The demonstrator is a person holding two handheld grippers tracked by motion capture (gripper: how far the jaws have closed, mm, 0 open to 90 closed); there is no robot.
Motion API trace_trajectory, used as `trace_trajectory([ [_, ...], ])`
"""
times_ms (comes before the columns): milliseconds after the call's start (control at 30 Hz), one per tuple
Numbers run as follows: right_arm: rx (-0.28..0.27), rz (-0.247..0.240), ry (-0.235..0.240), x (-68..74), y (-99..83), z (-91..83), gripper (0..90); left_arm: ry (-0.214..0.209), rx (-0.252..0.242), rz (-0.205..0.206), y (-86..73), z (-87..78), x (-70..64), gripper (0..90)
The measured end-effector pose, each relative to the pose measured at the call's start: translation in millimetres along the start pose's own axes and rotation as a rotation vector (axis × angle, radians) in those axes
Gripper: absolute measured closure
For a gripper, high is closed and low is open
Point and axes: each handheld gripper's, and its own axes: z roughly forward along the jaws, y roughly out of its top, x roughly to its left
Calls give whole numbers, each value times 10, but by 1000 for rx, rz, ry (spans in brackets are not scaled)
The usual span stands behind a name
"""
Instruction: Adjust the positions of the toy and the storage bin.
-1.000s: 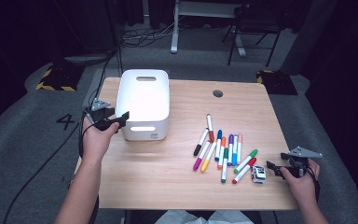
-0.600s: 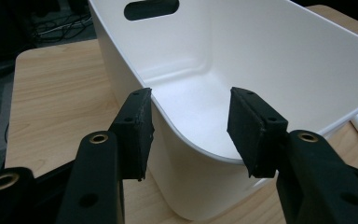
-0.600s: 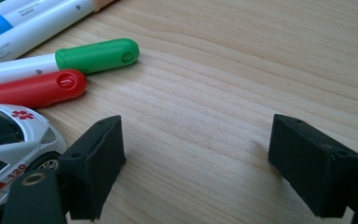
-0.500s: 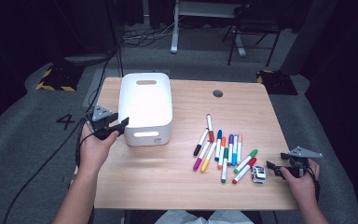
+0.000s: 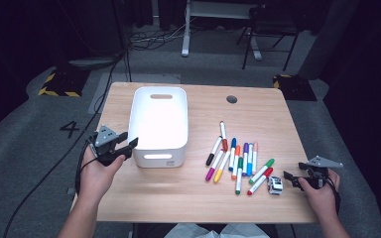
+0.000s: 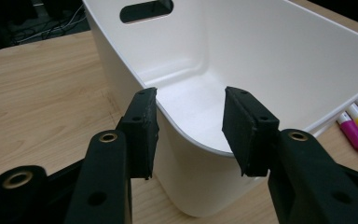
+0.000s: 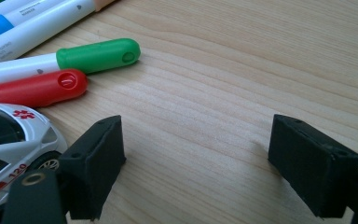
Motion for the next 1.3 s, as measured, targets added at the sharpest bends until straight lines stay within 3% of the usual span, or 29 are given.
trace_trajectory([
  [567, 1, -12, 9, 1, -1, 0, 183, -37, 32, 54, -129, -256, -273, 579],
  [867, 1, -12, 13, 4, 0, -1, 184, -70, 22, 50, -159, -275, -341, 576],
  [1300, 1, -12, 14, 6, 1, -1, 183, -148, 28, 63, -167, -261, -586, 567],
])
